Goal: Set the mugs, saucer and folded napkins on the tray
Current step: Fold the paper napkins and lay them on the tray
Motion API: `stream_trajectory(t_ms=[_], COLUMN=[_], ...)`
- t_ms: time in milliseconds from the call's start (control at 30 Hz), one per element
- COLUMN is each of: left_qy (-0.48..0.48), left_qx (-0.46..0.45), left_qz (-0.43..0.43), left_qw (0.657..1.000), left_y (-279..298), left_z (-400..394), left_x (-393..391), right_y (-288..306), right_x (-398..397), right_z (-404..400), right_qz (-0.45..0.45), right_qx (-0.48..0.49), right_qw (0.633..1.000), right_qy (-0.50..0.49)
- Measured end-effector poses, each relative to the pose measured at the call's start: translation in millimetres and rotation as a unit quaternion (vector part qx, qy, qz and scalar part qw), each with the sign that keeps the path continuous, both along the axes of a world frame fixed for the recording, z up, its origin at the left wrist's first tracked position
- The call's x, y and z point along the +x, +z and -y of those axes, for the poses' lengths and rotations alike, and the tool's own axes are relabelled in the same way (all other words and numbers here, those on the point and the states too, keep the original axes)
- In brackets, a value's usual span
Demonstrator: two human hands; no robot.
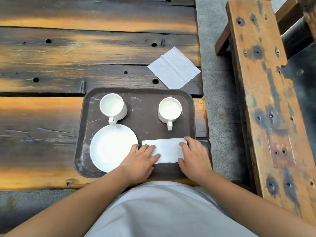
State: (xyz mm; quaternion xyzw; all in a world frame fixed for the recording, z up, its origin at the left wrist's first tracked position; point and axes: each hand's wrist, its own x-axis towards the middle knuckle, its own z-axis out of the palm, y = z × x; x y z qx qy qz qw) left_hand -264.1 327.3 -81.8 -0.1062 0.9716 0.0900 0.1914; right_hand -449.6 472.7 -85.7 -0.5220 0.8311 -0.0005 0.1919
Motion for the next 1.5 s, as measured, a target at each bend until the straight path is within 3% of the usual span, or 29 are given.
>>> stream_trajectory(t_ms=[100, 167, 667, 767, 867, 1033, 1167, 1367, 1500], left_qy=[-0.023, -0.031, 0.000, 0.015, 0.030, 0.075, 0.095, 0.052, 0.037], left_qx=[-0.014, -0.019, 0.004, 0.024, 0.060, 0.125, 0.110, 0.071, 0.057], left_qz=[0.006, 0.005, 0.014, -0.018, -0.107, -0.255, -0.295, -0.214, -0.150], left_qw=[1.000, 0.999, 1.000, 0.999, 0.992, 0.956, 0.945, 0.973, 0.986], left_y=[-7, -9, -5, 5, 27, 69, 88, 70, 32], left_z=[0, 1, 3, 4, 12, 54, 108, 190, 235], left_x=[4, 6, 12, 8, -6, -47, -92, -153, -189], right_y=[-5, -9, -14, -1, 19, 64, 88, 70, 26], right_x=[2, 3, 2, 1, 0, -17, -56, -128, -172], right_z=[-2, -4, -5, 2, 15, 58, 106, 171, 200], right_qz=[-0.011, -0.010, 0.013, 0.011, 0.027, 0.054, 0.042, 0.077, 0.078], right_qx=[0.019, 0.041, 0.077, 0.044, -0.051, -0.259, -0.359, -0.280, -0.160], right_qw=[0.991, 0.984, 0.978, 0.979, 0.978, 0.952, 0.930, 0.953, 0.978], right_qy=[0.135, 0.173, 0.191, 0.196, 0.202, 0.152, 0.064, -0.086, -0.107])
